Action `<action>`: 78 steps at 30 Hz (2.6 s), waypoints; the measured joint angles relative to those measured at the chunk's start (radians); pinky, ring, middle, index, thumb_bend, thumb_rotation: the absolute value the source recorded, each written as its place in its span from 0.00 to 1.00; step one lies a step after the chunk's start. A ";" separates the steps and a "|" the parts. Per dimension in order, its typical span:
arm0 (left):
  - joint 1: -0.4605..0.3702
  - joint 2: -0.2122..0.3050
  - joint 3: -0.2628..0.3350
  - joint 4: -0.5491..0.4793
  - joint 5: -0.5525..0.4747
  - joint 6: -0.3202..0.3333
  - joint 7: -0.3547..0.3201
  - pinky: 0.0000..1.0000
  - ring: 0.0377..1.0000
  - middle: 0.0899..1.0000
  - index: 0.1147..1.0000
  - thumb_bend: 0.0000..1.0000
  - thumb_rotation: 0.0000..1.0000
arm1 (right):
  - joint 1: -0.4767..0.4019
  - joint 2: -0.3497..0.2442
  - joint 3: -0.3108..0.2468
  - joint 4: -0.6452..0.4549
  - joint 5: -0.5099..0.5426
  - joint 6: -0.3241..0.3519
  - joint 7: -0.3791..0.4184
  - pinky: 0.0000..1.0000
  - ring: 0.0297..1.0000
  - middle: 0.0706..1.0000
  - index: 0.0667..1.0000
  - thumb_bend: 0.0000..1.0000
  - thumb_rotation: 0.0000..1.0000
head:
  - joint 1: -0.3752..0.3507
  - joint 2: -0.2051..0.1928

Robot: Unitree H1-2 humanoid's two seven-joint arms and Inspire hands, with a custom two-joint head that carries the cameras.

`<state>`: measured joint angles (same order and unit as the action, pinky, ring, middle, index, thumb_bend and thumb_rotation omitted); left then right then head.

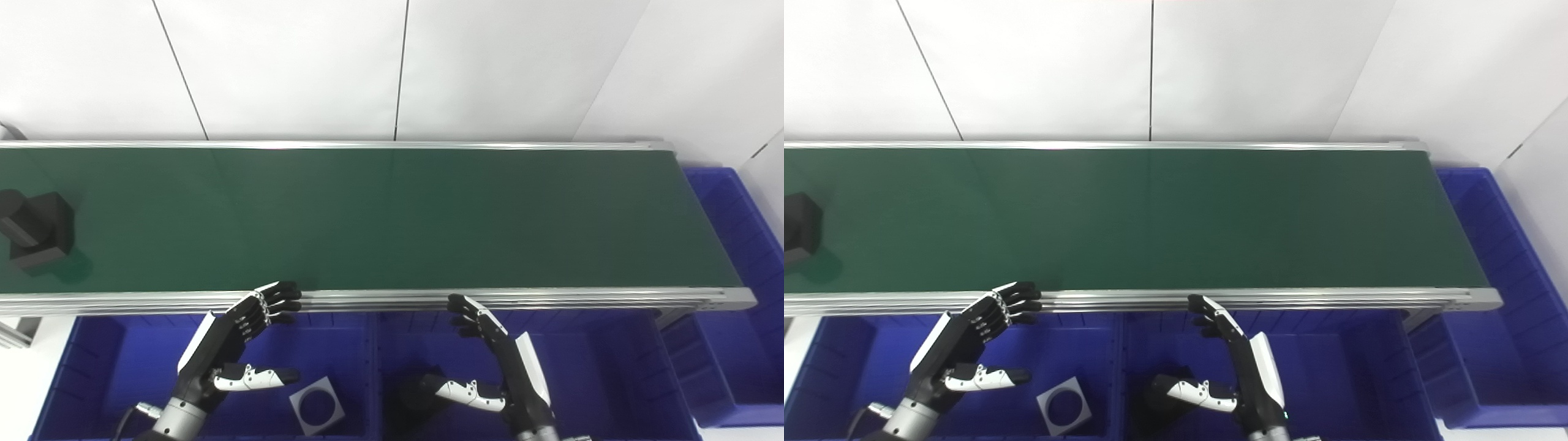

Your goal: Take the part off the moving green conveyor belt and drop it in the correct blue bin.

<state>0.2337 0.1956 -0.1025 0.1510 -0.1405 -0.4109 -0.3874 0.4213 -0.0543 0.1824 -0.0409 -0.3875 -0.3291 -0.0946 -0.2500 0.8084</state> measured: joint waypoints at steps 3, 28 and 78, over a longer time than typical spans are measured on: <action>0.000 0.000 0.000 0.000 0.003 0.000 0.000 0.71 0.74 0.76 0.75 0.86 0.20 | 0.000 0.000 -0.001 0.000 -0.002 0.000 -0.001 0.72 0.74 0.79 0.82 0.88 0.45 | 0.002 -0.002; 0.000 -0.001 -0.001 -0.001 0.035 -0.005 0.019 0.70 0.74 0.76 0.74 0.87 0.22 | -0.001 -0.004 -0.002 0.002 0.001 0.000 0.000 0.71 0.74 0.79 0.82 0.88 0.43 | 0.020 -0.005; 0.004 -0.040 -0.011 0.002 0.090 -0.014 0.041 0.65 0.72 0.75 0.72 0.88 0.25 | -0.001 -0.031 -0.016 0.024 0.063 -0.025 0.001 0.72 0.76 0.80 0.83 0.84 0.34 | 0.315 -0.078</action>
<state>0.2373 0.1554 -0.1133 0.1530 -0.0504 -0.4246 -0.3459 0.4206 -0.0851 0.1665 -0.0174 -0.3243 -0.3541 -0.0937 0.0652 0.7304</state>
